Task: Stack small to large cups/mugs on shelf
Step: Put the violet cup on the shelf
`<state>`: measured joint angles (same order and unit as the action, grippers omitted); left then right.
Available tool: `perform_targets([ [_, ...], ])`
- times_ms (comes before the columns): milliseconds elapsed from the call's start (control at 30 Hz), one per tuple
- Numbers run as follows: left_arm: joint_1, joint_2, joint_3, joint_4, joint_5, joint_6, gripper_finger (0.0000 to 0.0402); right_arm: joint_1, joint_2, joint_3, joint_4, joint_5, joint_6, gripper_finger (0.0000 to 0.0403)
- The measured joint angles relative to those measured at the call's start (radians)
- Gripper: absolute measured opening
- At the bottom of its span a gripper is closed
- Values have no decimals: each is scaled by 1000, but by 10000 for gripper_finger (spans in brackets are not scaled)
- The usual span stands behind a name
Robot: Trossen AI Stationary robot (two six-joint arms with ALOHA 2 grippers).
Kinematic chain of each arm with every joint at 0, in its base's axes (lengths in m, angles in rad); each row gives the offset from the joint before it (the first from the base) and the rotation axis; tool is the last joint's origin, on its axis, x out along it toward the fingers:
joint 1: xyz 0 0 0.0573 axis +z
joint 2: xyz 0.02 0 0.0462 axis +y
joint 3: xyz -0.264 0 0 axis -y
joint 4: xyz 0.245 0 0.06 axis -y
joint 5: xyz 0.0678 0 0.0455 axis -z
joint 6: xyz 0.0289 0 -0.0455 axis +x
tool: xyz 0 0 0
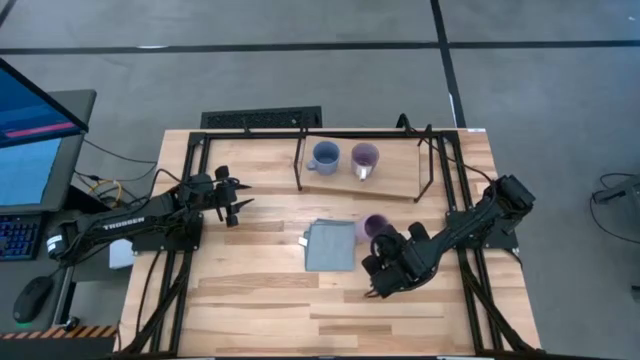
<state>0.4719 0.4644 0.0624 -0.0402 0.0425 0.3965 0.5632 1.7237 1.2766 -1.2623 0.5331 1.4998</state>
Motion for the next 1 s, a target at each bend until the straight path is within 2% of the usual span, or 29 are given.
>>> perform_targets([
  [333,0,0,0,0,0,0,174,6,0,1,-97,24,130,70],
  [600,0,0,0,0,0,0,174,-4,0,1,-177,99,228,71],
  [800,0,0,0,0,0,0,174,-49,0,1,-247,98,307,71],
  [1000,0,0,0,0,0,0,174,-128,-5,1,-256,97,301,71],
])
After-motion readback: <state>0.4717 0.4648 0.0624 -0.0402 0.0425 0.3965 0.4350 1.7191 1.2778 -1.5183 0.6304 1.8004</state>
